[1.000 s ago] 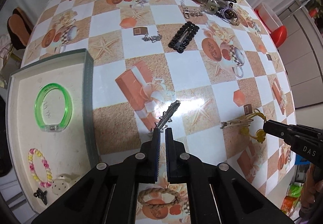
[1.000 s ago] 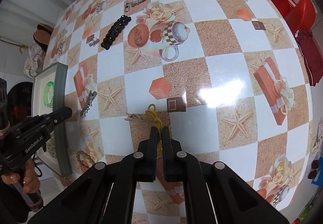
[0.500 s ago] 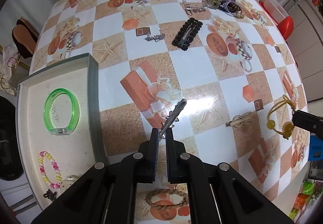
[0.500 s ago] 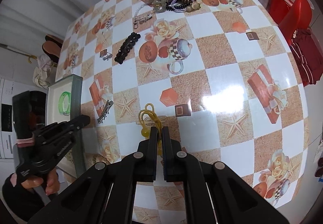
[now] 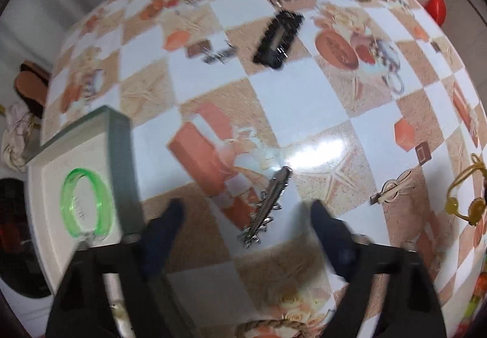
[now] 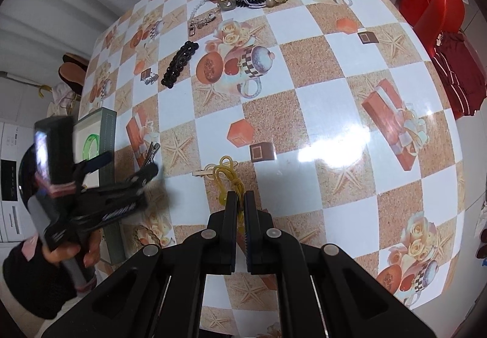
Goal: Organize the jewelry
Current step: 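Lift the yellow hair tie and silver barrette off the table with both tools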
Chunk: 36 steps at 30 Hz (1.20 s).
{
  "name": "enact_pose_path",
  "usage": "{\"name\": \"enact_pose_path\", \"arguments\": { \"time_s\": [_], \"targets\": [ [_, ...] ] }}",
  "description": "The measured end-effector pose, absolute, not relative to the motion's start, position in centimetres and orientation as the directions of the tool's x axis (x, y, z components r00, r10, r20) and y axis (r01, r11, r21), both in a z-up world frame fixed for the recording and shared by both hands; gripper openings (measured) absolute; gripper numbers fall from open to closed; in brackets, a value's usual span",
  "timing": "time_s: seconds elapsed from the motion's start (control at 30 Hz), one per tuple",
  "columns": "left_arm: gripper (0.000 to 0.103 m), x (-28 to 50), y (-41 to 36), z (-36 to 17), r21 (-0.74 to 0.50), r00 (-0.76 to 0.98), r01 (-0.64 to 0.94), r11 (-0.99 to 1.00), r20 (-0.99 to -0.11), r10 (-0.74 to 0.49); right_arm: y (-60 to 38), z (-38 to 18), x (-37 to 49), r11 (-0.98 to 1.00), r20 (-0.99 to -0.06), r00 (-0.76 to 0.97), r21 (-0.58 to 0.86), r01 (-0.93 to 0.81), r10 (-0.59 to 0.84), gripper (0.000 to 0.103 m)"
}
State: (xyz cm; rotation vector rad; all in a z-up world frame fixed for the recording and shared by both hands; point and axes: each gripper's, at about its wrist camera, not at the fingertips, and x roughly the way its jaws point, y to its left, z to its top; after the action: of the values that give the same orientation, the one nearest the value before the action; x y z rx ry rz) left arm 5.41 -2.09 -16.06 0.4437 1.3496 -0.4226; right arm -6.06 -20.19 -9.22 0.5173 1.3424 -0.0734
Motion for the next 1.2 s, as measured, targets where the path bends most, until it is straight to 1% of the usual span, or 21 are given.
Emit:
{"name": "enact_pose_path", "arguments": {
  "time_s": [0.07, 0.13, 0.2, 0.23, 0.27, 0.43, 0.53, 0.63, 0.9, 1.2],
  "targets": [
    [0.074, 5.6, -2.3, -16.2, 0.044, 0.162, 0.545, 0.837, -0.985, -0.054, -20.2, -9.2, -6.1, 0.885, -0.94, 0.24, 0.315, 0.342, 0.241, 0.005],
    [0.06, 5.7, -2.6, -16.1, 0.018, 0.146, 0.56, 0.828, -0.986, -0.077, -20.2, -9.2, -6.2, 0.883, -0.941, 0.238, 0.315, 0.347, 0.242, 0.005],
    [0.031, 5.5, -2.8, -15.9, -0.003, 0.135, 0.573, 0.819, -0.986, -0.099, -20.2, -9.3, -6.2, 0.882, -0.941, 0.237, 0.316, 0.35, 0.243, 0.005],
    [0.024, 5.4, -2.9, -15.8, -0.005, 0.133, 0.58, 0.815, -0.986, -0.101, -20.2, -9.3, -6.2, 0.883, -0.941, 0.237, 0.316, 0.348, 0.244, 0.005],
    [0.022, 5.3, -3.0, -15.8, -0.012, 0.127, 0.581, 0.814, -0.986, -0.106, -20.2, -9.3, -6.2, 0.883, -0.941, 0.235, 0.317, 0.348, 0.245, 0.005],
    [0.022, 5.3, -2.2, -15.0, -0.09, 0.097, 0.545, 0.834, -0.981, -0.17, -19.7, -9.1, -5.9, 0.885, -0.94, 0.237, 0.318, 0.339, 0.246, 0.005],
    [0.022, 5.5, -1.0, -13.6, -0.139, 0.099, 0.492, 0.86, -0.972, -0.214, -19.4, -8.8, -5.6, 0.887, -0.938, 0.24, 0.322, 0.331, 0.251, 0.004],
    [0.022, 4.7, 0.0, -12.0, -0.162, 0.118, 0.449, 0.879, -0.964, -0.238, -18.8, -8.4, -5.0, 0.887, -0.935, 0.24, 0.33, 0.322, 0.261, 0.005],
    [0.022, 3.9, 4.7, -9.1, -0.173, 0.192, 0.356, 0.918, -0.948, -0.253, -16.0, -6.7, -2.5, 0.902, -0.924, 0.255, 0.35, 0.254, 0.286, 0.004],
    [0.022, 4.3, 12.5, -6.2, -0.181, 0.287, 0.214, 0.96, -0.928, -0.239, -10.0, -4.9, 1.5, 0.917, -0.904, 0.261, 0.378, 0.125, 0.337, 0.004]
  ]
}}
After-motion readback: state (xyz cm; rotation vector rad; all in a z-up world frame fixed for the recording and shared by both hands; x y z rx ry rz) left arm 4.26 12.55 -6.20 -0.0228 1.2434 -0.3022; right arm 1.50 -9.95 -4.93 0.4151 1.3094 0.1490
